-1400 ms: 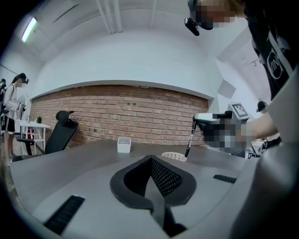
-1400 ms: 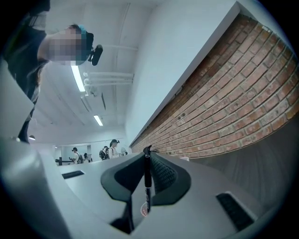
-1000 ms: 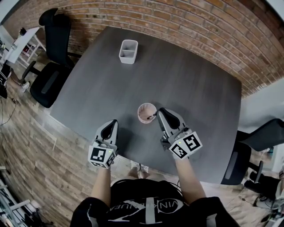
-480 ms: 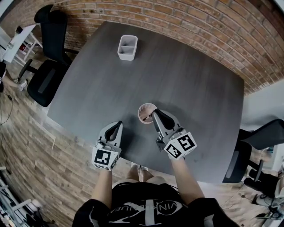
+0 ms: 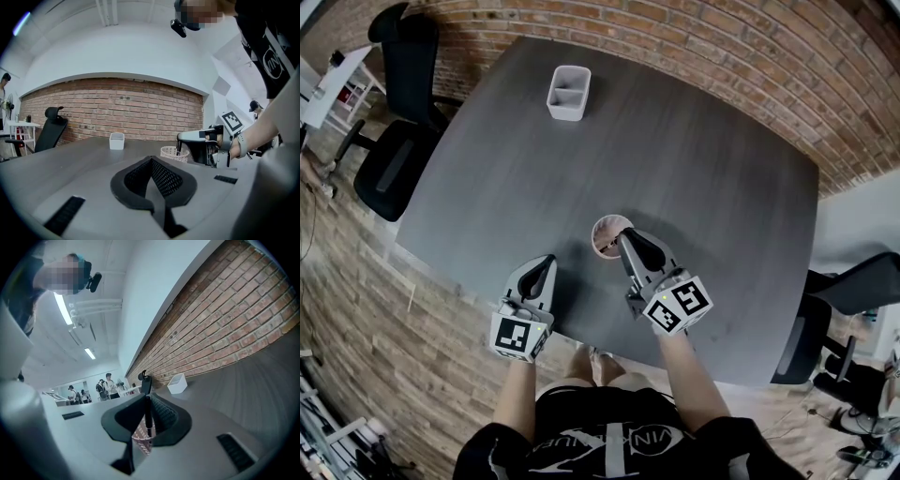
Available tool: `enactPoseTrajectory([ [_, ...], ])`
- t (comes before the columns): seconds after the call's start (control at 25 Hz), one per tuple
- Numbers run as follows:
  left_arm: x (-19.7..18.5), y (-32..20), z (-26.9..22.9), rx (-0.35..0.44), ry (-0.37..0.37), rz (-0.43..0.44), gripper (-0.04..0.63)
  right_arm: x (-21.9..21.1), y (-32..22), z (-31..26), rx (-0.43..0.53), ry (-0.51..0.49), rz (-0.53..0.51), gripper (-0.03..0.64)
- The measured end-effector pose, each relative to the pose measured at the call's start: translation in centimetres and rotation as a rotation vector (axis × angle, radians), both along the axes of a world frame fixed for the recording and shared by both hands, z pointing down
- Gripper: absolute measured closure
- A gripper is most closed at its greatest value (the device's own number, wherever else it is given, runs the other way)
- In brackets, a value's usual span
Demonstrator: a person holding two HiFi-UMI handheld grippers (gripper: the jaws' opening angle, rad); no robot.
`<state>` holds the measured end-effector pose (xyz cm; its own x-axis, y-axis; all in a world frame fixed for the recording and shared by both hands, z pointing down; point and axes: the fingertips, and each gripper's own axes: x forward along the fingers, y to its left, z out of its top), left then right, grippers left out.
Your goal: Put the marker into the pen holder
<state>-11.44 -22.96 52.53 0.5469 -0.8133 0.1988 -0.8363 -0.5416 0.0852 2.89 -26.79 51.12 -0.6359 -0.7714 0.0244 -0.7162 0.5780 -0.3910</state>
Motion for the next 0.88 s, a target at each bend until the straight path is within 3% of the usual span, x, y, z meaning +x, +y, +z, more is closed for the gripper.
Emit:
enactPoseTrajectory([
  [0.36, -0.5, -0.5, -0.1, 0.008, 0.035, -0.036, 0.581, 0.3, -0.1, 0.6, -0.008, 0.050, 0.002, 0.569],
  [0.6, -0.3, -0.1, 0.1, 0.001, 0.034, -0.041, 0.581, 1.6, -0.3, 1.0, -0.008, 0.145, 0.052, 0.568],
  [0.76, -0.7, 0.1, 0.2, -0.005, 0.035, -0.051, 0.581, 2.0, -0.4, 1.0, -0.011, 0.157, 0.071, 0.568],
  [0.88, -0.8, 0.2, 0.4, -0.007, 0.038, -0.053, 0.581, 2.1, -0.4, 1.0, -0.012, 0.151, 0.071, 0.526],
])
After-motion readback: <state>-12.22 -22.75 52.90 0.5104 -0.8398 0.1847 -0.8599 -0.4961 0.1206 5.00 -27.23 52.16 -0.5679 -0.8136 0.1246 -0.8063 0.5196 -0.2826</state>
